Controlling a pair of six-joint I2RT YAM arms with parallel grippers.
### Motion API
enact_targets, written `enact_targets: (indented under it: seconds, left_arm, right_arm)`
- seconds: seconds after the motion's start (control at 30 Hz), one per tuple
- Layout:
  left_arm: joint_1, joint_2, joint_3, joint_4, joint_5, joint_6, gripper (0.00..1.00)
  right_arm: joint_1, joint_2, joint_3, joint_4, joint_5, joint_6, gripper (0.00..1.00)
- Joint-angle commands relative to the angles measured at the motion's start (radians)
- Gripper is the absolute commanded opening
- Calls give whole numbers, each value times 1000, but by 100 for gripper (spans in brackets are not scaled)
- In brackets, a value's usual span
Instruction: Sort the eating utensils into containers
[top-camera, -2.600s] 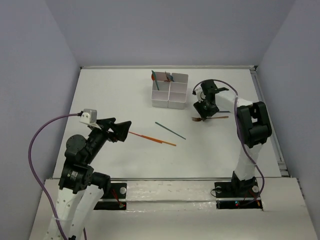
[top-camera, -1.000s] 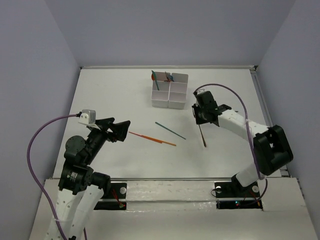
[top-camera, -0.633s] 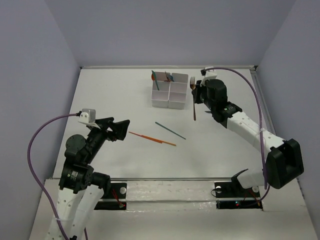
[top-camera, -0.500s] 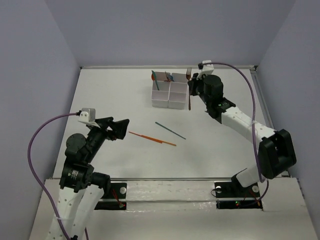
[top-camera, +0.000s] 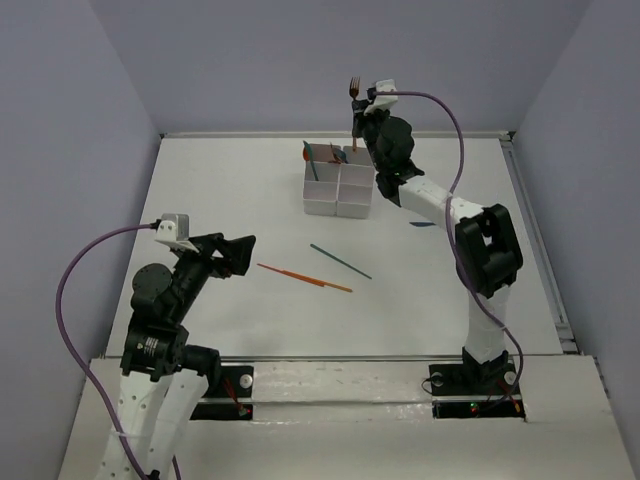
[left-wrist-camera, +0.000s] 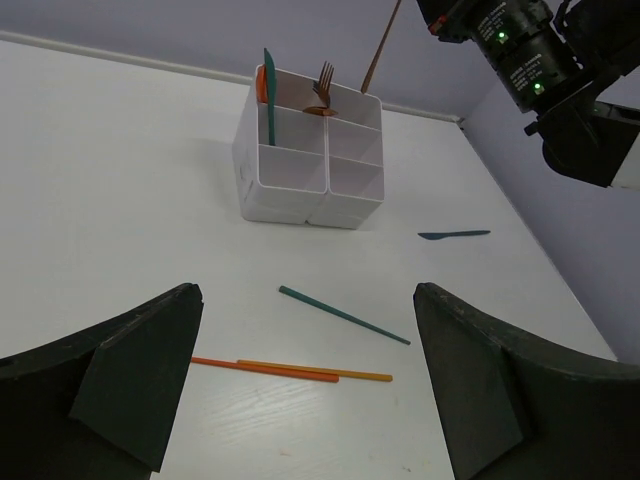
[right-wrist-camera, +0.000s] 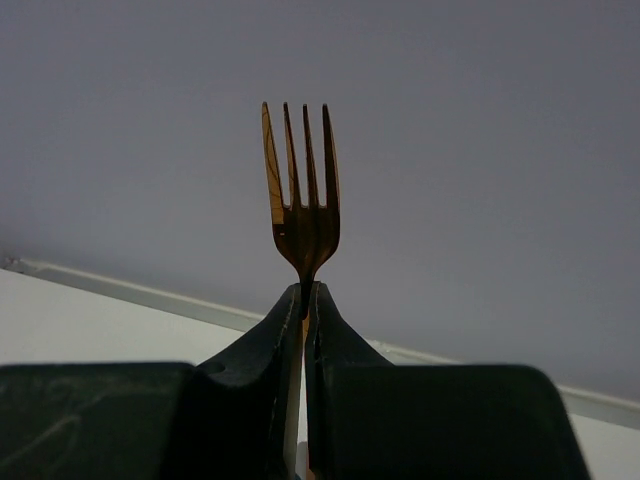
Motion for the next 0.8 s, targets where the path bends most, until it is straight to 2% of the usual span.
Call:
enact_targets:
  seconds: [0.0, 0.17, 0.53, 0.67, 0.77]
  left_arm:
    - [9, 17, -11, 47, 20, 14, 99]
    - [18, 21, -11, 45, 25, 15, 99]
    - [28, 17, -12, 53, 33, 15, 99]
    - [28, 11, -12, 53, 33, 14, 99]
    - [28, 8, -12, 53, 33, 12, 99]
  right_arm:
    - [5, 85, 100, 171, 24, -93, 7]
    - [5, 137, 107, 180, 19, -113, 7]
    - [5, 98, -73, 235, -2, -100, 8]
    - [5, 85, -79, 192, 5, -105, 17]
    - [5, 59, -97, 171, 6, -105, 34]
